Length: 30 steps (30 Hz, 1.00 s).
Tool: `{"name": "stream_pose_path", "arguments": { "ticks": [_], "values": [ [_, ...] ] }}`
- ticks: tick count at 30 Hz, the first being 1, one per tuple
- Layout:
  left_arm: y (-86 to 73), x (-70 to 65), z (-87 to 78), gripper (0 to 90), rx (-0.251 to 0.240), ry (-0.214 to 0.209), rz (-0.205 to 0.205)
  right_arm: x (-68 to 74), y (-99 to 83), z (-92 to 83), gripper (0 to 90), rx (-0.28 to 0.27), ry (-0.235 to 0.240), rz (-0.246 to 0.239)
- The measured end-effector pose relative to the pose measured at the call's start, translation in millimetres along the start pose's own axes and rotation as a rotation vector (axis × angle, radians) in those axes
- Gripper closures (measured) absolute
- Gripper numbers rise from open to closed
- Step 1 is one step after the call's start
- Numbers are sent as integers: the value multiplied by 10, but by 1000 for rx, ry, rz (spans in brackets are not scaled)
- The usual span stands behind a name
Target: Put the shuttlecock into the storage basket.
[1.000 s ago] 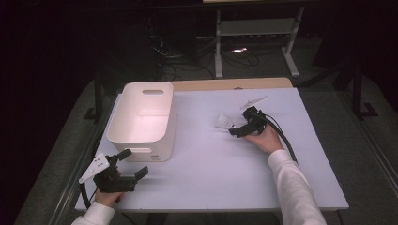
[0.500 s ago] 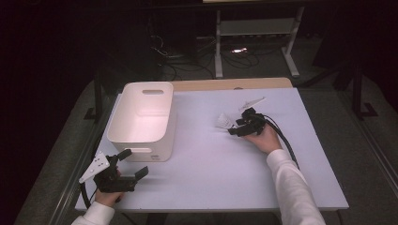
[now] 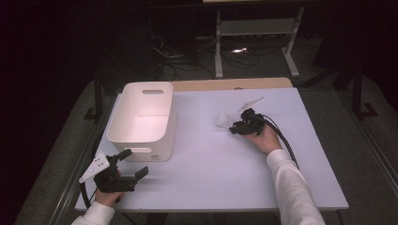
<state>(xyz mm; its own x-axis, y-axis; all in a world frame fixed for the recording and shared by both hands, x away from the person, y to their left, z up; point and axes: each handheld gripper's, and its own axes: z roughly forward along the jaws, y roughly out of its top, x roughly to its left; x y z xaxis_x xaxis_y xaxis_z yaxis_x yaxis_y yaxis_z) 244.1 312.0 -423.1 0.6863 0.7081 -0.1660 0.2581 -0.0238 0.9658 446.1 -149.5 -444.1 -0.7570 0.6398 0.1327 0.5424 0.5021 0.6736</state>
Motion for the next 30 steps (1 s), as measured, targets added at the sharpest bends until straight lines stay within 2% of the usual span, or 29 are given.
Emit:
{"name": "stream_pose_path", "arguments": {
  "ticks": [3,5,7,12,16,18,21,25,30],
  "values": [
    [0,1,0,0,-2,-2,-1,1,1,-34,634,-14,-5,-9],
    [0,0,0,0,-2,-2,0,25,13,-66,634,-12,-3,9],
    [0,-4,1,0,-4,-2,-2,38,19,-91,634,-20,-2,-9],
    [2,-4,1,0,-2,-1,0,102,61,-152,634,-29,-1,-8],
    [1,-3,1,0,-3,-2,-2,133,93,-203,634,-57,16,-7],
    [2,-3,1,0,-2,-2,-1,166,113,-224,634,-61,25,11],
    [2,-2,1,0,0,-2,2,197,137,-251,635,-67,32,-6],
    [2,-5,3,0,-3,-1,-2,240,171,-302,634,-74,41,-3],
    [2,-5,4,0,-2,-2,3,306,193,-380,634,-116,50,-11]
  ]
}}
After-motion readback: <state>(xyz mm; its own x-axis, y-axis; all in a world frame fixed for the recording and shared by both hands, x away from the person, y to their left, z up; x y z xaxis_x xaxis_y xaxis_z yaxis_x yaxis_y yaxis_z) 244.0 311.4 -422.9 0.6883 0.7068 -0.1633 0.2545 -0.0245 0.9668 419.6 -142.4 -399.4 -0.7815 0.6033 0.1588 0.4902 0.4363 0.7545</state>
